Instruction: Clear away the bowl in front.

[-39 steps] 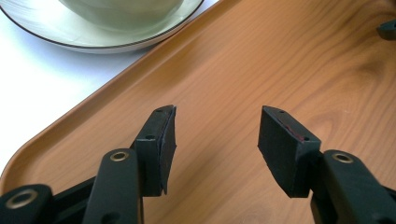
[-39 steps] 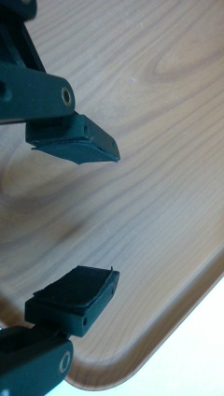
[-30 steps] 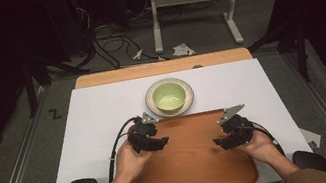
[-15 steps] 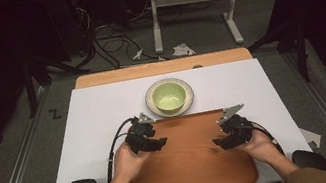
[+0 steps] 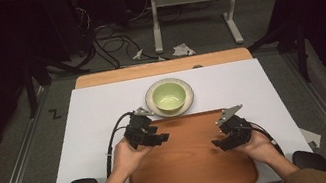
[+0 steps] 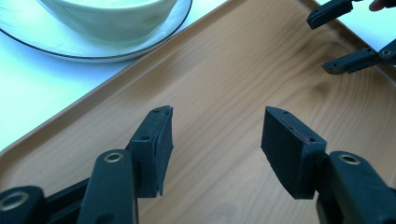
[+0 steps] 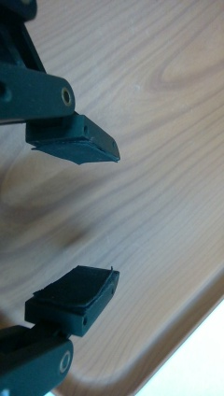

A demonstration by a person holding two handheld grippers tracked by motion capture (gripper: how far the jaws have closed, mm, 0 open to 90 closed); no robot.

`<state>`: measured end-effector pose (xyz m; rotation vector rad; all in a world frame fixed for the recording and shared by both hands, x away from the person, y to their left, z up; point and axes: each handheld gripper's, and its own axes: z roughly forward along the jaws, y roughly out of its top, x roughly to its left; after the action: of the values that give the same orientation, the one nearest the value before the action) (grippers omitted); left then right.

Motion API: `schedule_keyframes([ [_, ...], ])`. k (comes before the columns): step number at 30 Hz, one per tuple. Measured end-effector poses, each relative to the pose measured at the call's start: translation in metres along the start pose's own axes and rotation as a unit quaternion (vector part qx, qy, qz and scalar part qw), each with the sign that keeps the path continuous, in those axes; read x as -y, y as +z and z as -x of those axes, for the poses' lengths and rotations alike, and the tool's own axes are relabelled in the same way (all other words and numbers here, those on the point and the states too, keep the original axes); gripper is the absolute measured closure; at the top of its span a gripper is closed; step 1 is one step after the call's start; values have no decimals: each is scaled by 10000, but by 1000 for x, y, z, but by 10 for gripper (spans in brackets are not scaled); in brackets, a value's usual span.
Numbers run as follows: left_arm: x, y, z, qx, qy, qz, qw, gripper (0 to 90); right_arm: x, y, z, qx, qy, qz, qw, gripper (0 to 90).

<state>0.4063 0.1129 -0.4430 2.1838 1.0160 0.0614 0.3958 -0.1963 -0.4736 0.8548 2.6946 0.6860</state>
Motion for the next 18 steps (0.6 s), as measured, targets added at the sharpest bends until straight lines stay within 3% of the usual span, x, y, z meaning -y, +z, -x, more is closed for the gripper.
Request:
schedule_keyframes([
  [4, -7, -3, 1, -76, 126, -115, 9998, 430, -2, -2, -6, -33, -63, 50, 10000, 369],
  [10, -20, -6, 3, -137, 234, -115, 9996, 430, -1, -3, -2, -1, -59, 73, 10000, 369],
  [18, -33, -5, 2, -165, 236, -12, 9996, 430, -1, -2, -3, -1, -42, 56, 10000, 369],
])
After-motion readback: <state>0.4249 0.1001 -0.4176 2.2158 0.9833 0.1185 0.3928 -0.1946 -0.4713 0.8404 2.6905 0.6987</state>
